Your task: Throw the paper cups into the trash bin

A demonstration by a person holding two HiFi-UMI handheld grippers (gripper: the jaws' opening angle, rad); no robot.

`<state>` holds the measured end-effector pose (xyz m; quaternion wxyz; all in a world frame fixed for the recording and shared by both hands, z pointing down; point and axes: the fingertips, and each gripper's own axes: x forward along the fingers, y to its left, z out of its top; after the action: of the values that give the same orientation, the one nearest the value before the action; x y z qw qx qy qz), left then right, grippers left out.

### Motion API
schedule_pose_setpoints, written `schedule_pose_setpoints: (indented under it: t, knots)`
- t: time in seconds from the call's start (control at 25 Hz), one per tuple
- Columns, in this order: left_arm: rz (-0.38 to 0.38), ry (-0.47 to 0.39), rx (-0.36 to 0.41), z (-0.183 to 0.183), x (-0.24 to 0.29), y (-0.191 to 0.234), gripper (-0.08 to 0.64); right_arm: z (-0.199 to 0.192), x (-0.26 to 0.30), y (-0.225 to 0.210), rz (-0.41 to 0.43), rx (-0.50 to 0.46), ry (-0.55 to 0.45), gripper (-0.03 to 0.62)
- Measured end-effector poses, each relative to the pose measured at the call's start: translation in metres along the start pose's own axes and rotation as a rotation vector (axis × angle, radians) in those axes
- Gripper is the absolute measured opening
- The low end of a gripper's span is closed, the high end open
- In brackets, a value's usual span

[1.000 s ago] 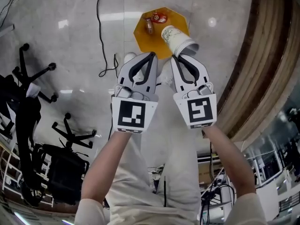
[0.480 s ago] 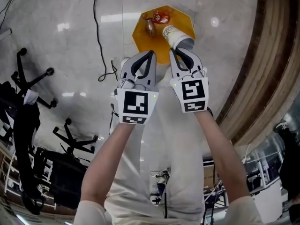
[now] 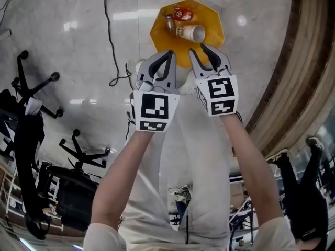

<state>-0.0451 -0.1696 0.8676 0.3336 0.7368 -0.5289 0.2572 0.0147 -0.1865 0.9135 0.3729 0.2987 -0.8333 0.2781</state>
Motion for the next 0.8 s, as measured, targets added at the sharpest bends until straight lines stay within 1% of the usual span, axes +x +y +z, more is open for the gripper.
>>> schedule_pose_setpoints:
  t: [0.12, 0.24, 0.32, 0.48, 0.6, 0.8]
  knots:
    - [-0.010, -0.002, 0.022, 0.009, -0.010, -0.001, 0.005, 0.007, -0.010, 0.005, -0.006, -0.010, 0.002, 0.126]
    - [-0.017, -0.001, 0.037, 0.021, -0.019, -0.001, 0.005, 0.020, -0.023, 0.014, 0.006, -0.029, -0.003, 0.119]
    - [-0.022, -0.007, 0.041, 0.034, -0.027, -0.002, 0.005, 0.033, -0.033, 0.019, 0.015, -0.038, -0.011, 0.097]
    - [-0.034, -0.026, 0.042, 0.064, -0.051, -0.011, 0.005, 0.062, -0.062, 0.030, 0.021, -0.061, -0.044, 0.040]
    - [-0.042, -0.044, 0.046, 0.088, -0.074, -0.019, 0.005, 0.088, -0.088, 0.039, 0.027, -0.062, -0.074, 0.014]
    - [-0.044, -0.102, 0.008, 0.144, -0.127, -0.034, 0.005, 0.136, -0.141, 0.057, 0.038, -0.065, -0.118, 0.008]
